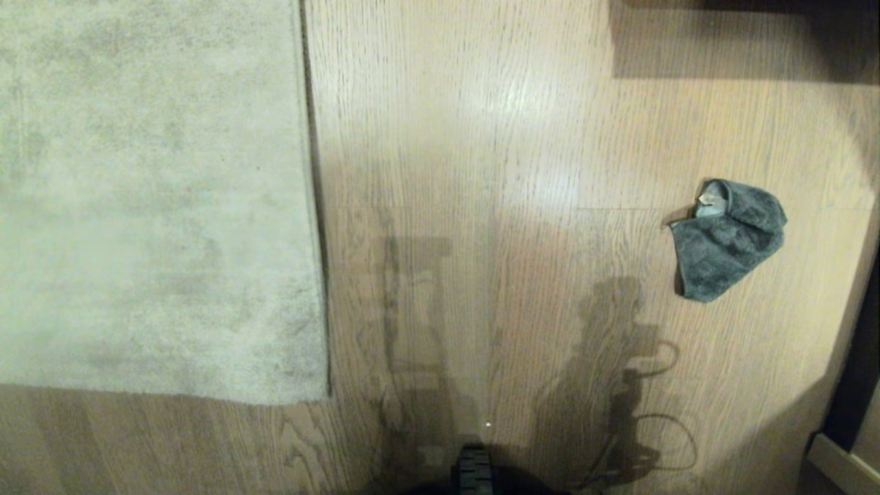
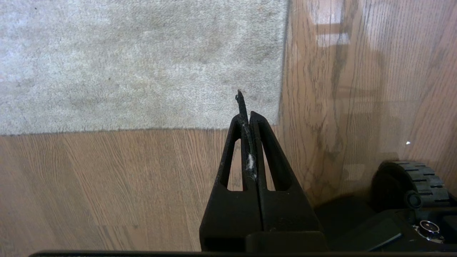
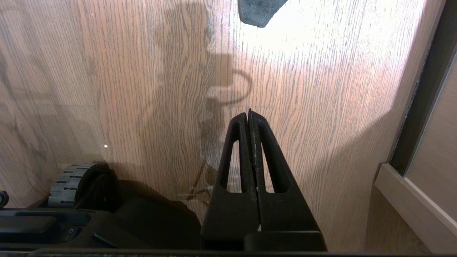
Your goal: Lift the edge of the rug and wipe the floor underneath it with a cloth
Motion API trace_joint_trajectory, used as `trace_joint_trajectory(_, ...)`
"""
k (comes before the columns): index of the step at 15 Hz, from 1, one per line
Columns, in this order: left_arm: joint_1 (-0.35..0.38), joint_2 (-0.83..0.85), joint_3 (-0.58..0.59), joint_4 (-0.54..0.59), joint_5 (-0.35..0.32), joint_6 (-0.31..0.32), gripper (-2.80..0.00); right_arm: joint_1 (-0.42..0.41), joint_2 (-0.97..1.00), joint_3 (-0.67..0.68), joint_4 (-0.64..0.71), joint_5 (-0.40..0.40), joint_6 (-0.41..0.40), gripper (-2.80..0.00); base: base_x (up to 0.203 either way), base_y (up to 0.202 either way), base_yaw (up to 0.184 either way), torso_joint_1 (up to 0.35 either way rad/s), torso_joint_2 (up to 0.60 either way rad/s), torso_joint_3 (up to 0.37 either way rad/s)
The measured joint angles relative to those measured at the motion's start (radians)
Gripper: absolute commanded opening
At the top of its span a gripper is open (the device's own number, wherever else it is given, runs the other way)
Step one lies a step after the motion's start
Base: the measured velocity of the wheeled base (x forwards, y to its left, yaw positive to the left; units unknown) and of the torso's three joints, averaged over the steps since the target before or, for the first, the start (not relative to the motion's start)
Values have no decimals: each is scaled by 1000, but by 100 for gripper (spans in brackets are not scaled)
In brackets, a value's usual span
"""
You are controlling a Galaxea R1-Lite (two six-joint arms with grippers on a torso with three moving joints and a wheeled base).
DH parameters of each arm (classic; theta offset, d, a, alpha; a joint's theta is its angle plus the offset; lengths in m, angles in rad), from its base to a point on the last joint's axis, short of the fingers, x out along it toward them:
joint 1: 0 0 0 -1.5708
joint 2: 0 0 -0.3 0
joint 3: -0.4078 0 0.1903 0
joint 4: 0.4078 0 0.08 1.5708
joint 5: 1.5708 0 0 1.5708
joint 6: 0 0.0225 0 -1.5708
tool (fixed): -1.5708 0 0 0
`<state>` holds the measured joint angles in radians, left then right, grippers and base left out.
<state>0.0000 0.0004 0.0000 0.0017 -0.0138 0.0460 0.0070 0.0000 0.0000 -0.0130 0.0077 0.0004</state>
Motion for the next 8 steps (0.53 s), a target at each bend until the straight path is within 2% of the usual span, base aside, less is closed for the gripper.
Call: trace_joint_trajectory(8,0,0,0,0,-1,0,-280,0,0,0,0,0,0,-280,0,0,0,0,0,0)
